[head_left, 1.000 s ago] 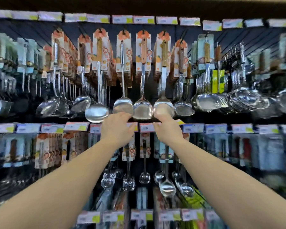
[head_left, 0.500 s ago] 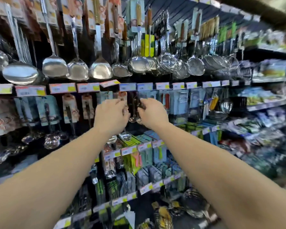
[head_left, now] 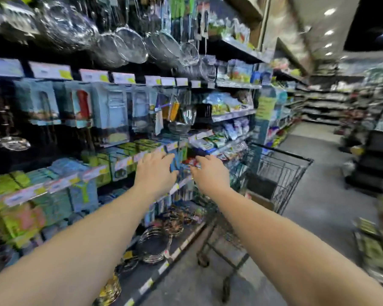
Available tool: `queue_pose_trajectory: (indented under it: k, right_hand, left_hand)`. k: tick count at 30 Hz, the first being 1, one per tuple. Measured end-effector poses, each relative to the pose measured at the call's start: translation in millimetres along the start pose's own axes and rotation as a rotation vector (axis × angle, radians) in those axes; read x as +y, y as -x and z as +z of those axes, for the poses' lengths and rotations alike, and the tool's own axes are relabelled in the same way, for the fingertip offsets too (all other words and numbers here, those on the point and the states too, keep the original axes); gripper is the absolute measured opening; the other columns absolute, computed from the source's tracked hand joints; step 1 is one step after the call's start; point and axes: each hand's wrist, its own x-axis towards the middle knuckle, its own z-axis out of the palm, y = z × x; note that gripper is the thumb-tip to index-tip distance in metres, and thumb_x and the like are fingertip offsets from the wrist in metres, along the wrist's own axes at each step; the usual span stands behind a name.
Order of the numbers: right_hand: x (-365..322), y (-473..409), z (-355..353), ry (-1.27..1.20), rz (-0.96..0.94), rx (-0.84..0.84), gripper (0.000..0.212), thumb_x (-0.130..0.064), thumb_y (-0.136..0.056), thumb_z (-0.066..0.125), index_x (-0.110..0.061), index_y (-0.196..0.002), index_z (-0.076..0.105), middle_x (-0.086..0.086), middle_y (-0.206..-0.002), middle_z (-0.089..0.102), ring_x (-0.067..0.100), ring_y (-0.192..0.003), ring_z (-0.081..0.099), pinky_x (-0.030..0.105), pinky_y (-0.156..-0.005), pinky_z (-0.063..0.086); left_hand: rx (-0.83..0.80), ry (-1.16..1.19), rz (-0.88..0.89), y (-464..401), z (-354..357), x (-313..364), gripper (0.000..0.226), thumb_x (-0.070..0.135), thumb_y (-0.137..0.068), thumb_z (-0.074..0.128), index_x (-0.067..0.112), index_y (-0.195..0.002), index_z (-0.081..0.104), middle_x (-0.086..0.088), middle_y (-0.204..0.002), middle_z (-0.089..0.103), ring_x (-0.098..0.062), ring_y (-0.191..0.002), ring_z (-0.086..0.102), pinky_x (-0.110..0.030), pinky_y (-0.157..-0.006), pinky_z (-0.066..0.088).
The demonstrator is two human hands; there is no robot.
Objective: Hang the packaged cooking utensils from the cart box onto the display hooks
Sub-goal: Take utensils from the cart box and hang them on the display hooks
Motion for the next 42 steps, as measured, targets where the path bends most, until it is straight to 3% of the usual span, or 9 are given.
queue_pose_trajectory:
  k: [5, 11, 17, 29, 37, 42]
  right_hand:
    - [112.6, -23.3, 6.0, 0.051, 0.117, -0.032, 0.047, -0.042, -0.097, 0.045, -0.02, -0.139, 0.045, 0.007, -0.14, 0.049, 0.027, -0.131, 0.041, 0.042, -0.1, 0.042]
    - [201.6, -66.4, 35.0, -0.016, 0.279, -0.066, 0.051, -0.043, -0.095, 0.048, -0.024, -0.142, 0.042, 0.004, -0.143, 0.047, 0.027, -0.13, 0.044, 0.043, -0.098, 0.044]
    - [283.1, -127.5, 75.7, -0.049, 0.429, -0.061, 0.054, -0.04, -0.093, 0.052, -0.023, -0.143, 0.042, 0.005, -0.146, 0.045, 0.028, -0.132, 0.043, 0.044, -0.105, 0.042]
    - [388.7, -237.7, 170.5, -0.122, 0.719, -0.057, 0.047, -0.031, -0.092, 0.057, -0.027, -0.137, 0.047, 0.006, -0.132, 0.056, 0.027, -0.117, 0.057, 0.042, -0.093, 0.052]
    - [460.7, -300.9, 242.6, -0.2, 0.785, -0.211, 0.043, -0.027, -0.095, 0.056, -0.02, -0.136, 0.048, 0.006, -0.128, 0.059, 0.025, -0.105, 0.062, 0.036, -0.087, 0.054]
    - [525.3, -341.7, 292.7, -0.284, 0.848, -0.368, 0.034, -0.026, -0.097, 0.05, -0.016, -0.129, 0.052, 0.008, -0.117, 0.063, 0.024, -0.092, 0.064, 0.039, -0.084, 0.055]
  left_hand:
    - [-0.077, 0.113, 0.093, -53.6, 66.0, 92.0, 0.053, 0.049, -0.093, 0.045, 0.026, -0.14, 0.038, 0.001, -0.141, 0.045, -0.025, -0.13, 0.039, -0.043, -0.105, 0.037]
    - [-0.175, 0.171, 0.164, -113.6, 140.1, 154.9, 0.057, 0.051, -0.092, 0.044, 0.027, -0.143, 0.034, 0.0, -0.146, 0.04, -0.026, -0.134, 0.034, -0.044, -0.108, 0.034]
    - [-0.235, 0.207, 0.227, -191.6, 217.0, 183.3, 0.056, 0.049, -0.092, 0.046, 0.027, -0.142, 0.035, 0.0, -0.144, 0.042, -0.027, -0.132, 0.035, -0.045, -0.107, 0.034]
    - [-0.356, 0.252, 0.353, -338.0, 364.0, 220.8, 0.056, 0.048, -0.091, 0.047, 0.027, -0.142, 0.037, -0.001, -0.145, 0.041, -0.026, -0.133, 0.035, -0.042, -0.108, 0.032]
    - [-0.479, 0.254, 0.259, -390.3, 471.3, 237.2, 0.056, 0.048, -0.09, 0.05, 0.029, -0.14, 0.038, 0.0, -0.143, 0.044, -0.027, -0.131, 0.037, -0.043, -0.107, 0.033]
    - [-0.575, 0.268, 0.17, -413.1, 542.7, 257.2, 0.056, 0.048, -0.089, 0.052, 0.027, -0.14, 0.04, -0.002, -0.141, 0.046, -0.027, -0.128, 0.04, -0.042, -0.106, 0.035]
